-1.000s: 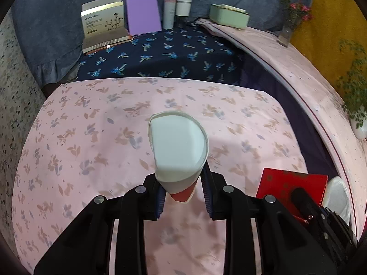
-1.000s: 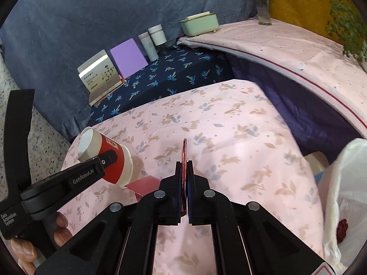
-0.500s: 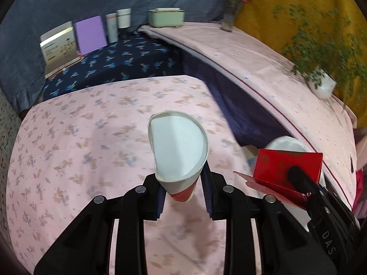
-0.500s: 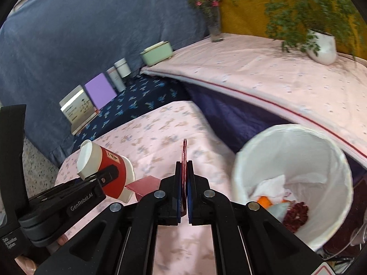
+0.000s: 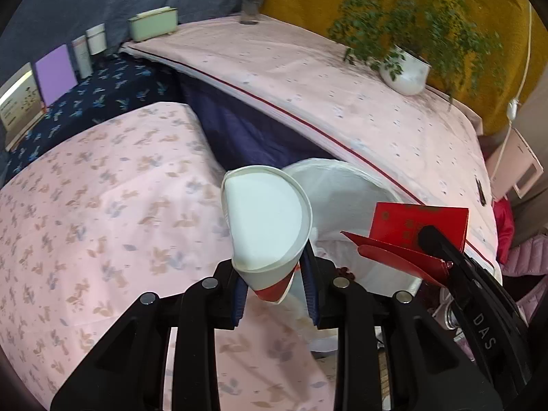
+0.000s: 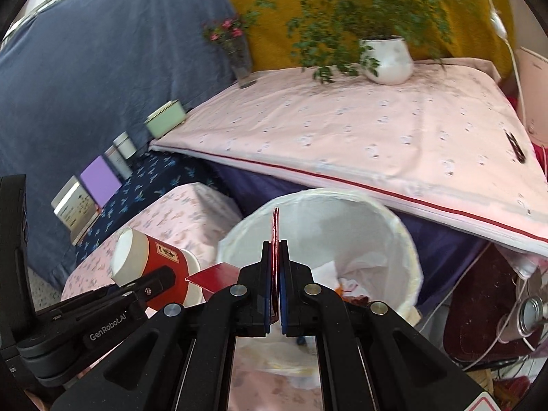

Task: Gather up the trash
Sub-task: 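Carry the cup and red box over the bin with both tools, then open both tools over the bin to drop the cup and box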

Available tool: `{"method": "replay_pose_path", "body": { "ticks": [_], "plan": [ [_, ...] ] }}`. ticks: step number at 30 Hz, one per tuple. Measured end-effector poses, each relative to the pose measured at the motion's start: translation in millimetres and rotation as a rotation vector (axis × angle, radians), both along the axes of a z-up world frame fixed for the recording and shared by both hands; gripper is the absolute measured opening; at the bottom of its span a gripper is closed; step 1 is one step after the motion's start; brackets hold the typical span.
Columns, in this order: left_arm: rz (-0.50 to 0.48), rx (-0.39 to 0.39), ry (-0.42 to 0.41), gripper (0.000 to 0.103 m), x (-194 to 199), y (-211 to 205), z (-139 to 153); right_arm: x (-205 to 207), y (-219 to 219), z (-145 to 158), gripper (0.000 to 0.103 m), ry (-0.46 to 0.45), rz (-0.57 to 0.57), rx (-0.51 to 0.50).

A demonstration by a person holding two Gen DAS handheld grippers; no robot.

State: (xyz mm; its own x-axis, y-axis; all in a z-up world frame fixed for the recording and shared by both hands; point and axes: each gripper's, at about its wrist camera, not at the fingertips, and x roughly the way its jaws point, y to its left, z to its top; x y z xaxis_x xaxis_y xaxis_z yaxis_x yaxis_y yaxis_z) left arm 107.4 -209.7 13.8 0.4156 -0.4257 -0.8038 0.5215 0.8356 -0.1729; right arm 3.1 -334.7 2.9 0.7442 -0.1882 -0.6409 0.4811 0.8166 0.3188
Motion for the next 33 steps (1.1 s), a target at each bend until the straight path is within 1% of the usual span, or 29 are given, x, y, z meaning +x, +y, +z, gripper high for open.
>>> {"method": "replay_pose_path", "body": {
  "ticks": [3,7,9,10,11,12,17,27,29,30,32,33],
  "plan": [
    [-0.042,-0.016,0.034,0.027,-5.2,-18.1,-5.3,-12.6,-17.8,-4.8,0.004,0.0,-0.033,0.009],
    [-0.079,-0.023,0.052,0.029,-10.0,-36.3,-12.0,-23.2,-33.7,-10.8,0.004,0.003,-0.063,0.022],
    [-0.074,-0.018,0.049,0.038,-10.8,-40.5,-14.1,-25.4,-38.3,-13.1,0.004,0.006,-0.071,0.024],
    [-0.065,-0.018,0.044,0.049,-11.7,-41.3,-13.8,-26.2,-40.4,-14.6,0.004,0.008,-0.074,0.027],
    [-0.056,-0.02,0.036,0.056,-11.8,-40.8,-13.7,-26.6,-42.0,-15.5,0.004,0.009,-0.075,0.029],
    [-0.049,-0.021,0.032,0.058,-11.2,-40.3,-13.4,-26.6,-43.0,-16.6,0.004,0.01,-0.074,0.03],
    [-0.02,-0.017,0.033,0.059,-5.0,-34.5,-13.9,-24.3,-43.4,-20.5,0.004,0.013,-0.065,0.038],
    [0.025,0.006,0.019,0.059,0.2,-19.3,-16.5,-10.5,-35.2,-16.8,0.005,0.01,-0.029,0.031],
    [0.03,0.011,0.011,0.06,0.4,-17.6,-16.1,-7.1,-32.8,-16.5,0.007,0.013,-0.018,0.029],
    [0.032,0.012,0.008,0.06,0.5,-16.7,-15.9,-5.5,-31.6,-16.6,0.011,0.016,-0.013,0.027],
    [0.037,0.015,0.004,0.06,1.1,-14.8,-16.0,-2.9,-28.8,-16.4,0.013,0.019,-0.012,0.019],
    [0.041,0.015,0.004,0.061,1.5,-13.6,-16.2,-1.8,-27.6,-16.4,0.016,0.02,-0.009,0.016]
  ]
}}
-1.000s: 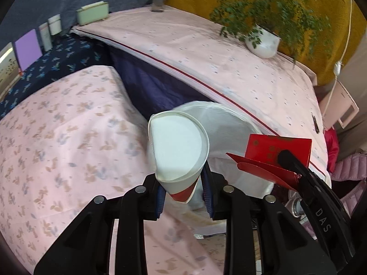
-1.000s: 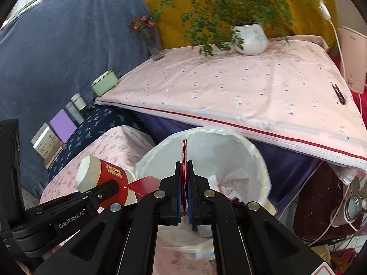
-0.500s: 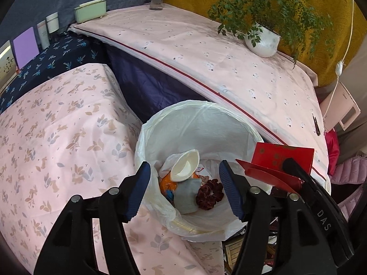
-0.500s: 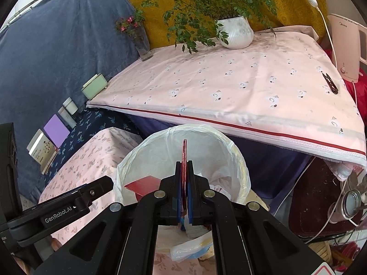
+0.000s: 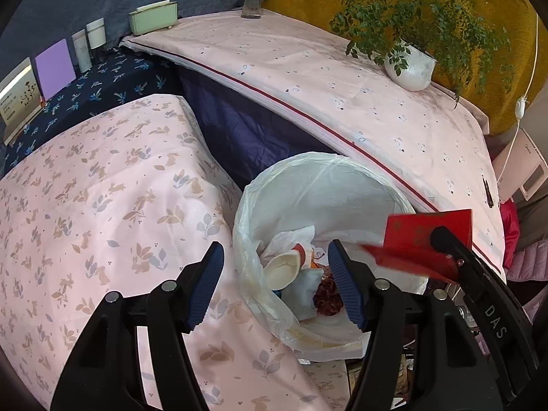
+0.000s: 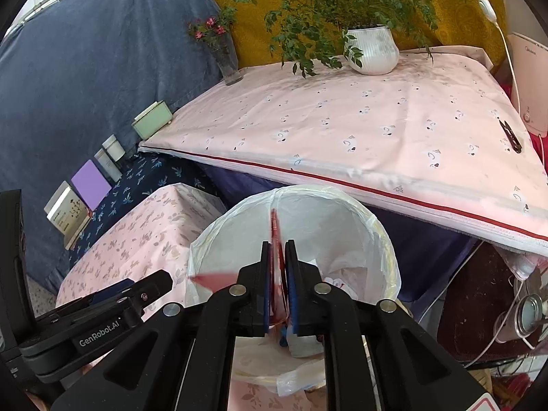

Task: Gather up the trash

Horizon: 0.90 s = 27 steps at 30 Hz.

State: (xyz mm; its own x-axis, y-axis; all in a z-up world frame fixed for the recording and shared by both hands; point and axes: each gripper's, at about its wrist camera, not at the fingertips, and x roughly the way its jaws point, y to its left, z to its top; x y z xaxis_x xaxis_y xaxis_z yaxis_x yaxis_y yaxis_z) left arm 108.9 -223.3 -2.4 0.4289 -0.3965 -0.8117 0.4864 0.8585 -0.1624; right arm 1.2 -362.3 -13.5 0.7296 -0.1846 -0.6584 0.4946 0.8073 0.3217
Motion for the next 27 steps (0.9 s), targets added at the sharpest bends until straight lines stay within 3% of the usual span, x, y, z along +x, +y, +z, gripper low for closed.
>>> {"method": "replay_pose_path", "body": {
  "ticks": [4,7,27],
  "plan": [
    [0.024,-0.002,-0.006,0.069,1.2,6.4,-0.5,3.3,5.1,1.4,0.027,0.005,0.011,-0.012],
    [0.033,-0.003,-0.003,0.07,3.0,10.5,-1.4,3.0,7.5,3.4,0.032,0.003,0.011,-0.021],
    [0.057,0.033,-0.037,0.07,-8.8,30.1,-5.4,-4.9,28.9,3.2,0.045,0.068,0.066,-0.09]
  ]
}}
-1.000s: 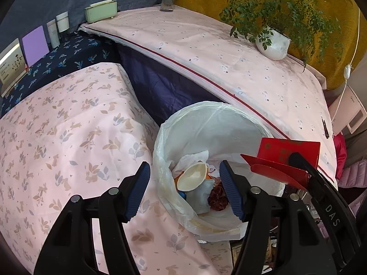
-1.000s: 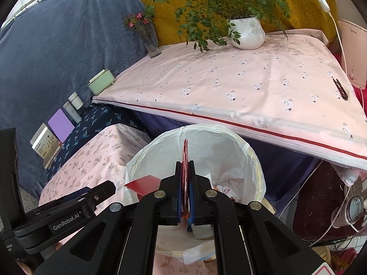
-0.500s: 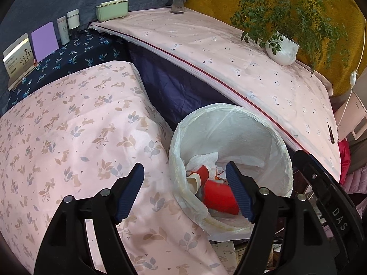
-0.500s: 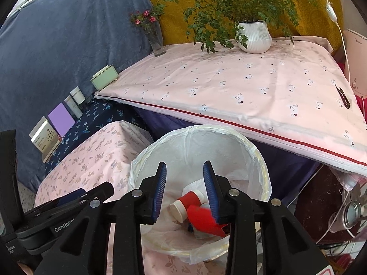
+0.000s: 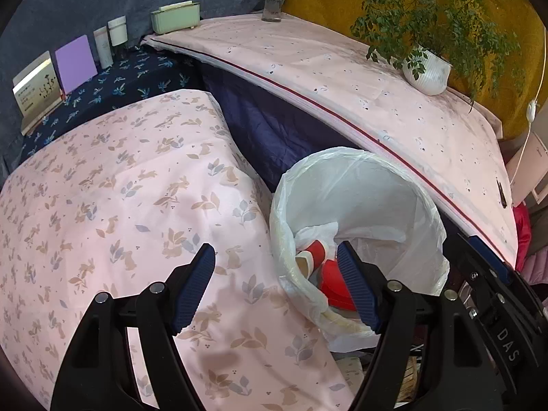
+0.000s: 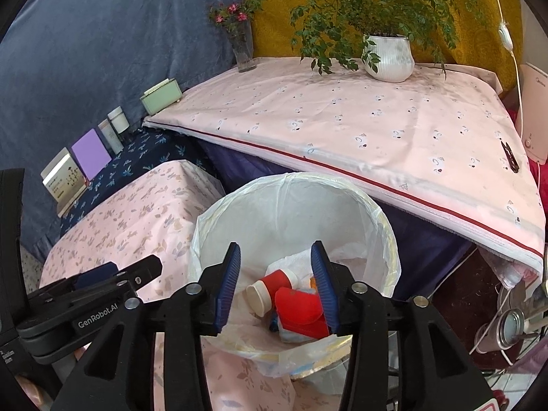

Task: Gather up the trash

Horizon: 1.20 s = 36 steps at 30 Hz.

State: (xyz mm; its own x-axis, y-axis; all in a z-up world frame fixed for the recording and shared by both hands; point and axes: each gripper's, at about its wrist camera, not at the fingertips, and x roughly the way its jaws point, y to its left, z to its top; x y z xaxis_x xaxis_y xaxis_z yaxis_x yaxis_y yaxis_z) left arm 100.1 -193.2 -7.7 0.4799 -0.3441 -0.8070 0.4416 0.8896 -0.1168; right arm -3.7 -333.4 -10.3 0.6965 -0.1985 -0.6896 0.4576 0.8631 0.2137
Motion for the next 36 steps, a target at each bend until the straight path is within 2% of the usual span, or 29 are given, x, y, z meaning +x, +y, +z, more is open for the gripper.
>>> {"method": "replay_pose_path", "body": {
  "ticks": [5,7,18,24,33,35,36],
  "plan": [
    [-0.004,0.033,-0.031,0.07,-8.2,1.1,-1.1,-6.5,3.5,-3.0,0.049,0.028,0.008,-0.011],
    [-0.005,0.054,-0.05,0.071,-11.9,0.7,-1.9,-9.2,5.2,-3.8,0.056,0.039,0.013,-0.024],
    [-0.006,0.132,-0.109,0.082,-25.1,1.6,-10.0,-16.3,16.0,-9.1,0.077,0.102,0.044,-0.098],
    [0.006,0.153,-0.107,0.086,-28.0,5.8,-16.9,-19.3,18.2,-14.6,0.084,0.134,0.046,-0.114],
    [0.027,0.173,-0.093,0.088,-29.9,11.9,-27.8,-21.1,24.5,-23.7,0.087,0.173,0.063,-0.135],
    [0.027,0.177,-0.095,0.089,-31.1,12.8,-29.3,-22.4,24.5,-24.6,0.096,0.171,0.061,-0.131],
    [0.028,0.179,-0.095,0.089,-31.7,13.0,-29.8,-22.9,24.7,-24.6,0.096,0.167,0.063,-0.13]
  ]
}}
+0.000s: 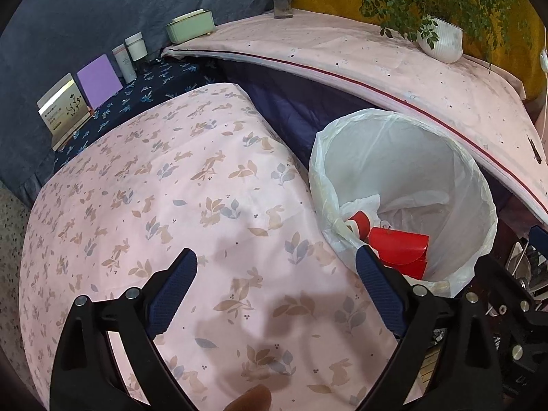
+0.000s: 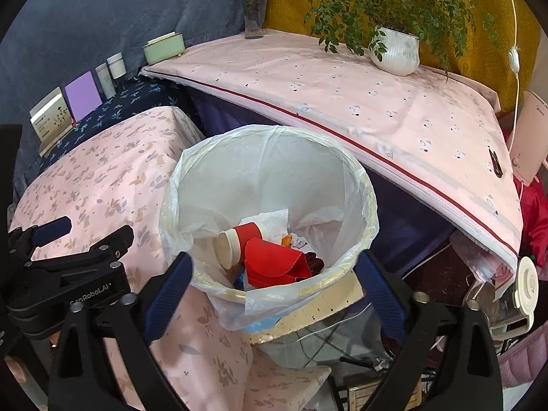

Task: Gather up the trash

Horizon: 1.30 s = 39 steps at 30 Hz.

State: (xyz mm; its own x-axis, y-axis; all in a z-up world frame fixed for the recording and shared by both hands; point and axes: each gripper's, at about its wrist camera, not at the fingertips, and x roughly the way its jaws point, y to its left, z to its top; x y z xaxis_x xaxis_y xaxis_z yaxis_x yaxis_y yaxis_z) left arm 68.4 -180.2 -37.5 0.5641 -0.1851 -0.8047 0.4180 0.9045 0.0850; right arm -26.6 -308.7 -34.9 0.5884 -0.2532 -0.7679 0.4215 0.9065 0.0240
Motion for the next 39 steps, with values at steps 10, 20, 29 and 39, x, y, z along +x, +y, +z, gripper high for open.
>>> {"method": "replay_pose_path", "body": {
  "ticks": [10,20,29,39],
  "plan": [
    [-0.004,0.001,0.004,0.09,-4.4,0.2,-2.5,-0.8,1.8,-1.8,0.096,0.002,-0.004,-0.022],
    [0.005,-0.007,0.02,0.09,-6.2,1.8,-6.2,0.2,5.9,-4.6,0.096,0.008,0.016,-0.036],
    [0.008,-0.003,0.018,0.09,-4.8,1.8,-8.6,1.5,7.7,-7.7,0.096,0.016,0.024,-0.042],
    [0.024,-0.003,0.008,0.09,-1.9,2.4,-8.2,4.6,9.5,-10.1,0.096,0.021,0.027,-0.045]
  ]
}}
